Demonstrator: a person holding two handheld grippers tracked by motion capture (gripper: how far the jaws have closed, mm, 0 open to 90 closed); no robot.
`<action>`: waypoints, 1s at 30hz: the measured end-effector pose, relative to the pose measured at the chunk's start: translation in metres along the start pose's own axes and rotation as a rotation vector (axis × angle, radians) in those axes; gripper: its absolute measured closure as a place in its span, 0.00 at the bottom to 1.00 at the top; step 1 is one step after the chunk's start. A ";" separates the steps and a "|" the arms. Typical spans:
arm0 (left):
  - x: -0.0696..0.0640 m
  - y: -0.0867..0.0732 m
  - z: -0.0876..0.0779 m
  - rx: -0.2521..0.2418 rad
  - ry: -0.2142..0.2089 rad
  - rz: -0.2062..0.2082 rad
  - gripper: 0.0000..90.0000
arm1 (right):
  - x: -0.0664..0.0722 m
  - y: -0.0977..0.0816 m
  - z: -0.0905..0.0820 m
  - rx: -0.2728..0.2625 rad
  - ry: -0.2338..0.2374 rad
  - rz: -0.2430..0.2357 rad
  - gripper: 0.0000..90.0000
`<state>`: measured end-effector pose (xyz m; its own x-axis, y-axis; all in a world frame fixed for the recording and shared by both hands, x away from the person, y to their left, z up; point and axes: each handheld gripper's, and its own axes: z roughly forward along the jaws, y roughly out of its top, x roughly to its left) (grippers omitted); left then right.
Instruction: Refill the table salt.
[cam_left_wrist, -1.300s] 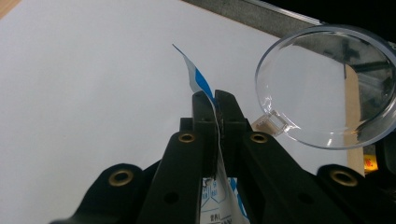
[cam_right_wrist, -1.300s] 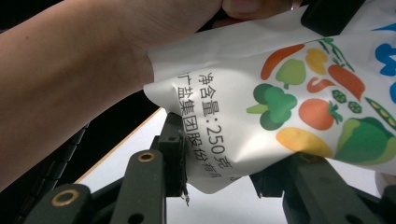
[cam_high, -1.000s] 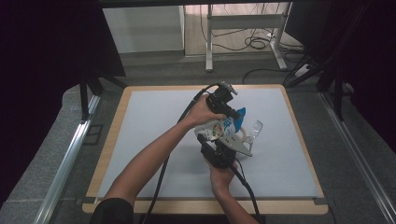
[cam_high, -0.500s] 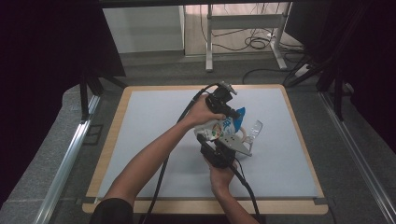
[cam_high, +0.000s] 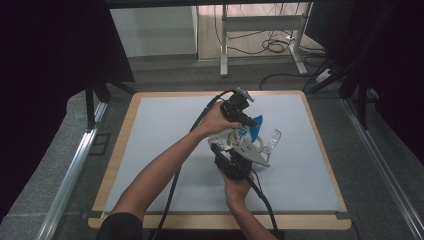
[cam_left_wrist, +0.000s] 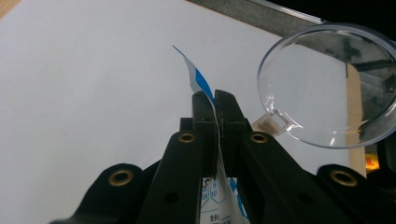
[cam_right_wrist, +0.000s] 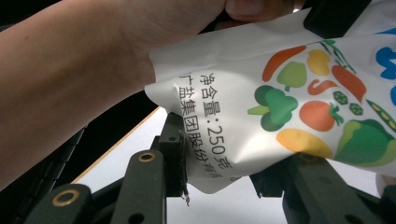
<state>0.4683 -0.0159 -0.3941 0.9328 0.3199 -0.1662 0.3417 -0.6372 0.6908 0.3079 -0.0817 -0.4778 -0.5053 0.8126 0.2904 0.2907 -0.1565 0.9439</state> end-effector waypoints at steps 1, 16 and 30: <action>0.000 0.000 0.000 0.001 0.001 0.001 0.99 | 0.000 0.000 0.000 -0.001 0.000 0.001 0.70; 0.000 0.001 0.001 0.010 0.006 0.002 0.99 | -0.001 0.000 0.001 -0.003 0.003 0.010 0.70; 0.001 0.001 0.005 0.028 0.016 0.003 0.99 | -0.004 -0.002 0.002 -0.006 0.012 0.031 0.70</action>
<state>0.4700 -0.0198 -0.3972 0.9319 0.3289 -0.1528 0.3421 -0.6574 0.6714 0.3107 -0.0832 -0.4813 -0.5055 0.8007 0.3214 0.3012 -0.1853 0.9354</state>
